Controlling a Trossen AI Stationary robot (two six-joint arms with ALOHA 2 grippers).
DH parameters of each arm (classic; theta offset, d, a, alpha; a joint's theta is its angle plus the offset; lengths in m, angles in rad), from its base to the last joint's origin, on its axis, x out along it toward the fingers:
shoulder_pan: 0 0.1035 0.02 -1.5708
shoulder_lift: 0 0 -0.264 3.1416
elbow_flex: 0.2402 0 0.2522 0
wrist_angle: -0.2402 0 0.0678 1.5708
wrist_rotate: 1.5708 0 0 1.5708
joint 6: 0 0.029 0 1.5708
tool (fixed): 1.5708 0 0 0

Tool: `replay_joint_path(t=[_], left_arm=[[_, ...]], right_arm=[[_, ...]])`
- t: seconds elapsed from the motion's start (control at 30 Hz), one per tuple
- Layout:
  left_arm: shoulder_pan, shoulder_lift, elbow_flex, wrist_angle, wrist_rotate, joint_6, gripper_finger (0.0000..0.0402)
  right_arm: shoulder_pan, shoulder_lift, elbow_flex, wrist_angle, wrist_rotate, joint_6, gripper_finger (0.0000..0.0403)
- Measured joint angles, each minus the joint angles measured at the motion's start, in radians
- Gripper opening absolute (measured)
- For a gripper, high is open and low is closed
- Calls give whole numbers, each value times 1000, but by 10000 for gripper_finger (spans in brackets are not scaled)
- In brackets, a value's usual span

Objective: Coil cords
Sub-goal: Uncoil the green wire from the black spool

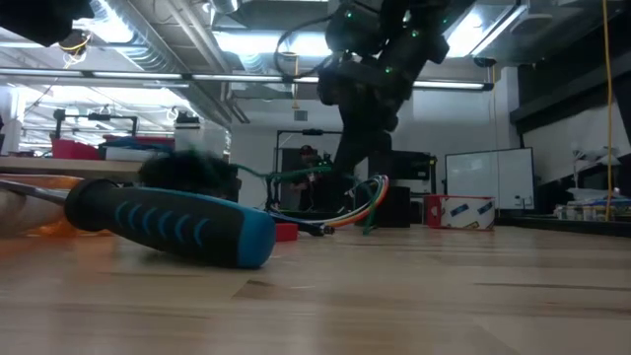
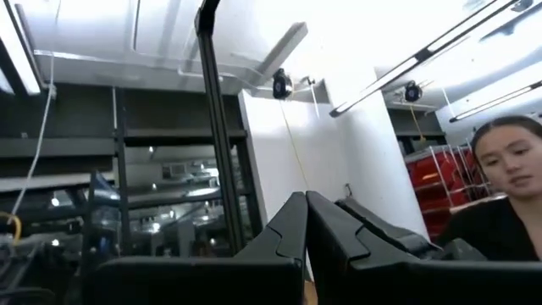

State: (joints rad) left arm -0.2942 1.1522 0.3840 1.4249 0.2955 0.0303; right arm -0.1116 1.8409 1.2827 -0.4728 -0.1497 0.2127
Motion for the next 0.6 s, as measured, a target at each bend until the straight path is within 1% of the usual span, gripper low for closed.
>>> replay_joint_path(t=[0.17, 0.33, 0.4, 0.5, 0.6], left_arm=[[-1, 0, 0, -45, 0, -10, 0], [-1, 0, 0, -112, -3, -76, 0], [-1, 0, 0, -178, -3, -88, 0], [-2, 0, 0, -323, -17, -110, 0], [-2, 0, 0, -466, -73, -178, 0]], right_arm=[[-1, 4, 0, 12, 12, -2, 5], [-5, -5, 0, -3, 16, -20, 5], [-11, -18, 0, -10, 8, -34, 5], [-35, -49, 0, -29, 1, -37, 5], [-69, -95, 0, -44, 0, -38, 5]])
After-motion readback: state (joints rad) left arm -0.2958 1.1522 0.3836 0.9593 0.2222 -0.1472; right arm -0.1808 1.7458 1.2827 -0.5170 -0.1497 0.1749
